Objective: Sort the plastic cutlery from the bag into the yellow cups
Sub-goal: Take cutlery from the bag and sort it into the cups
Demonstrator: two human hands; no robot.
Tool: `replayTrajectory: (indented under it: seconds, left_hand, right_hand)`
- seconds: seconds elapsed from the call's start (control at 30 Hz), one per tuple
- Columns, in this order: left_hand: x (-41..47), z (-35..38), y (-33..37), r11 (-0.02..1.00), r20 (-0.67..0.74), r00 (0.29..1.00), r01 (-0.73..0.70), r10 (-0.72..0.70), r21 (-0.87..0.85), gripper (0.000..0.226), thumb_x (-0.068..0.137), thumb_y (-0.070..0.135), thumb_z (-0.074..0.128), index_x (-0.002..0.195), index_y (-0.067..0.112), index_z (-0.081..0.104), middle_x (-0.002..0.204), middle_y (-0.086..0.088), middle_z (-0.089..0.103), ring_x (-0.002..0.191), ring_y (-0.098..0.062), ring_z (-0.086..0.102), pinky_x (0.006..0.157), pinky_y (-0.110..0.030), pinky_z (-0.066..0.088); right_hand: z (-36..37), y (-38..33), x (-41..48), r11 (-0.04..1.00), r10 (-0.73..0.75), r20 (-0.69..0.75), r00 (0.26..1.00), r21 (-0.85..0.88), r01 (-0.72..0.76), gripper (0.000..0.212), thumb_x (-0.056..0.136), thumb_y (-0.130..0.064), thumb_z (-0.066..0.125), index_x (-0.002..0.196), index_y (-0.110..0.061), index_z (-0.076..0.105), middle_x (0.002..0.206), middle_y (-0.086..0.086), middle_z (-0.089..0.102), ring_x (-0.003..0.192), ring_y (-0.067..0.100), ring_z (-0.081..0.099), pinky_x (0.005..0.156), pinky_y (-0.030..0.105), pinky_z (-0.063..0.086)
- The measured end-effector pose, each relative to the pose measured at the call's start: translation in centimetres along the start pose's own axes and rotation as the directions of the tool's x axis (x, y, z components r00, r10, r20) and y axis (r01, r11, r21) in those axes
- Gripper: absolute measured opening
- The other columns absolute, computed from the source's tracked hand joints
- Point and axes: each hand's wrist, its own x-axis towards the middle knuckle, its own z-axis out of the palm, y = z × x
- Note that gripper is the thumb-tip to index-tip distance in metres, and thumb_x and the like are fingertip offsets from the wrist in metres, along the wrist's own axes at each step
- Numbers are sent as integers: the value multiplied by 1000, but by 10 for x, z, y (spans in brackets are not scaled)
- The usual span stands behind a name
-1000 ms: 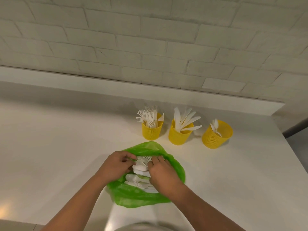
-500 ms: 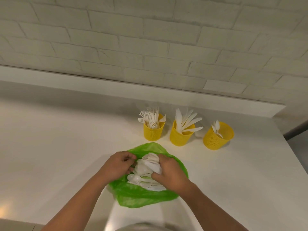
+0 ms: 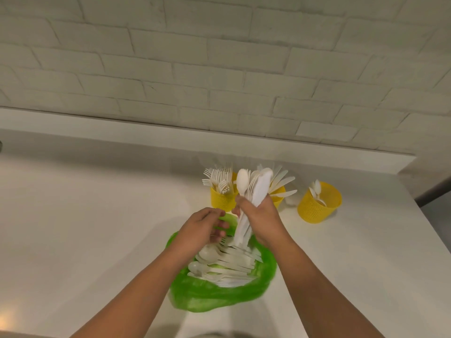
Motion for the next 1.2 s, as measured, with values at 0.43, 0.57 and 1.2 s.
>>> replayTrajectory:
  seconds: [0.43,0.57,1.2]
  left_hand:
    - [0,46,32,696,161,945,320,-286,-643,28,101,20,41,98,12,67,90,-11,75,65,-22,72,62,-31,57]
    - [0,49,24,772,100,972,229,-212,-593,26,104,16,39,108,15,64,110,-12,72,84,-23,68,75,-34,55]
    - [-9,31,54,967,230,962,-94,150,-239,28,79,16,70,104,5,76,115,-17,76,102,-40,70,100,-69,47]
  right_hand:
    - [36,-19,-9,885,34,-140,990,464,36,10,75,-4,71,78,-12,65,62,15,56,55,27,54,61,40,48]
    - [34,-21,-13,878,69,-59,996,478,-32,25,75,-9,75,97,-3,63,64,14,58,55,26,57,59,36,51]
    - [0,-42,-26,913,234,622,747,123,-389,17,84,7,59,100,3,62,68,19,59,61,31,63,62,40,57]
